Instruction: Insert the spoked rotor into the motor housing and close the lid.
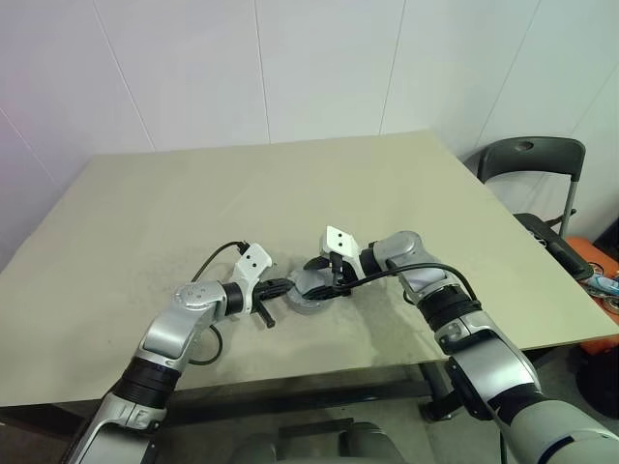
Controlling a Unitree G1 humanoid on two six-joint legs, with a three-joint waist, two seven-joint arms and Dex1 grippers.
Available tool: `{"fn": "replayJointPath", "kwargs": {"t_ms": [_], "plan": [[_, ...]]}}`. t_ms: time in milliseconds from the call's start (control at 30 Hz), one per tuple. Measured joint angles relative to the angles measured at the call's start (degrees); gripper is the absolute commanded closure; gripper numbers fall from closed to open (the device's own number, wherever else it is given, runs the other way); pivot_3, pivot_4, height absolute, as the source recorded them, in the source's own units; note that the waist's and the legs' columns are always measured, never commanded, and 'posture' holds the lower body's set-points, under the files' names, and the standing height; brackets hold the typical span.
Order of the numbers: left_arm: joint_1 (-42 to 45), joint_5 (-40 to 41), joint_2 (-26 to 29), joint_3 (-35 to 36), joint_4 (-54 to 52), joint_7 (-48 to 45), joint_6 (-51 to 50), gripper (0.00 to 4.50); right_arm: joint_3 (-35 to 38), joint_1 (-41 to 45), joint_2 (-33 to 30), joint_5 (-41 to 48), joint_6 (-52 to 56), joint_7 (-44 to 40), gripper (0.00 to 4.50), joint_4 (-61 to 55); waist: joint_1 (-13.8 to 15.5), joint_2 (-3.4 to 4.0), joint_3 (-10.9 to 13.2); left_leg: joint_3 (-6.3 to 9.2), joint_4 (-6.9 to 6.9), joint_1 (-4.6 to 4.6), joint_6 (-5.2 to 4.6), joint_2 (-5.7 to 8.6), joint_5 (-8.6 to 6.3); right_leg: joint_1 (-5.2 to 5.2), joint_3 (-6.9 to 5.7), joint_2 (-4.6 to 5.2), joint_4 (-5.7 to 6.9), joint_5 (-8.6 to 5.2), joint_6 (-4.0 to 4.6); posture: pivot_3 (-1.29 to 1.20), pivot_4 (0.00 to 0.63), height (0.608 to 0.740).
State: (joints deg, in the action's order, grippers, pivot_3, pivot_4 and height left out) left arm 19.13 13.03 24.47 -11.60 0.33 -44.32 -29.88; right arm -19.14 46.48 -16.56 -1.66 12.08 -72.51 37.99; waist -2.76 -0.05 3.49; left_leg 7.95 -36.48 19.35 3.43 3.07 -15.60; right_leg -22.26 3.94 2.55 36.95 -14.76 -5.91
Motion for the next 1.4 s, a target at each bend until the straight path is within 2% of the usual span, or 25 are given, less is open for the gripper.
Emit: {"fn": "replayJointPath", "kwargs": {"t_ms": [67,133,167,433,633,833,933,1167,1400], "plan": [[0.1,-0.1,0.2,-0.1,0.1,-0.6,0.0,4.50,0.0,0.0,-0.1,0.0,0.2,-0.1,0.60,-0.3,0.0,0.00,0.0,0.00,0.04,0.00,0.00,0.00,0.00,-0.01,0.00,0.00,-0.02,-0.01,-0.01,0.00,0.000,0.740],[0.2,-0.1,0.5,-0.2,0.1,-1.3,0.1,4.50,-0.3,-0.2,-0.1,0.0,0.3,-1.0,0.05,-1.0,0.1,-0.01,0.0,0.00,0.14,0.00,0.00,0.00,0.00,-0.02,0.00,0.01,-0.10,-0.01,-0.03,0.00,0.000,0.740],[0.3,-0.1,0.5,-0.2,0.0,-1.5,0.1,4.50,-0.5,-0.3,-0.2,0.0,0.6,-1.5,0.02,-1.5,0.1,-0.02,0.0,0.00,0.18,0.00,0.00,0.00,0.00,-0.02,0.00,0.01,-0.13,-0.01,-0.04,0.00,0.000,0.740],[0.3,-0.1,0.7,-0.6,-0.6,-1.9,-0.3,4.50,0.2,-0.4,-0.3,0.9,4.3,-1.7,0.02,-3.6,0.2,-0.01,0.0,0.05,0.36,0.08,0.00,0.01,0.00,-0.01,-0.01,0.06,-0.50,0.09,-0.16,0.00,0.000,0.740],[0.3,-0.1,0.8,-0.9,-1.4,-2.2,-0.6,4.50,3.1,0.0,-1.5,4.1,12.2,-0.6,0.02,-3.9,0.4,-0.02,0.0,0.06,0.44,0.20,-0.01,0.02,0.00,-0.08,-0.02,0.09,-0.63,0.18,-0.04,0.00,0.000,0.740],[0.2,-0.1,1.1,-1.0,-1.7,-2.4,-0.7,4.50,7.5,1.6,-7.4,7.8,26.5,0.2,0.02,-3.9,0.4,-0.02,0.0,0.03,0.49,0.23,-0.02,0.02,-0.01,-0.10,-0.05,0.10,-0.69,0.17,-0.03,0.00,0.000,0.740],[0.2,-0.1,1.4,-1.0,-1.8,-2.5,-0.7,4.50,9.4,2.8,-9.2,9.9,38.0,1.5,0.02,-2.9,0.3,-0.01,0.0,0.01,0.49,0.23,-0.02,0.02,-0.01,-0.11,-0.05,0.10,-0.69,0.16,-0.03,0.00,0.000,0.740],[0.1,-0.1,1.4,-1.3,-2.3,-2.7,-1.0,4.50,11.9,7.4,-9.4,13.6,60.1,6.9,0.02,2.9,0.4,-0.01,0.0,0.01,0.48,0.29,-0.03,0.03,-0.01,-0.13,-0.06,0.10,-0.71,0.18,-0.02,0.00,0.000,0.740],[0.1,-0.3,1.5,-1.3,-2.6,-2.9,-1.1,4.50,19.2,7.5,-7.3,17.7,68.6,13.8,0.02,7.6,0.3,-0.01,0.0,0.00,0.45,0.39,-0.04,0.05,-0.01,-0.20,-0.06,0.09,-0.71,0.20,-0.02,0.00,0.000,0.740]]}}
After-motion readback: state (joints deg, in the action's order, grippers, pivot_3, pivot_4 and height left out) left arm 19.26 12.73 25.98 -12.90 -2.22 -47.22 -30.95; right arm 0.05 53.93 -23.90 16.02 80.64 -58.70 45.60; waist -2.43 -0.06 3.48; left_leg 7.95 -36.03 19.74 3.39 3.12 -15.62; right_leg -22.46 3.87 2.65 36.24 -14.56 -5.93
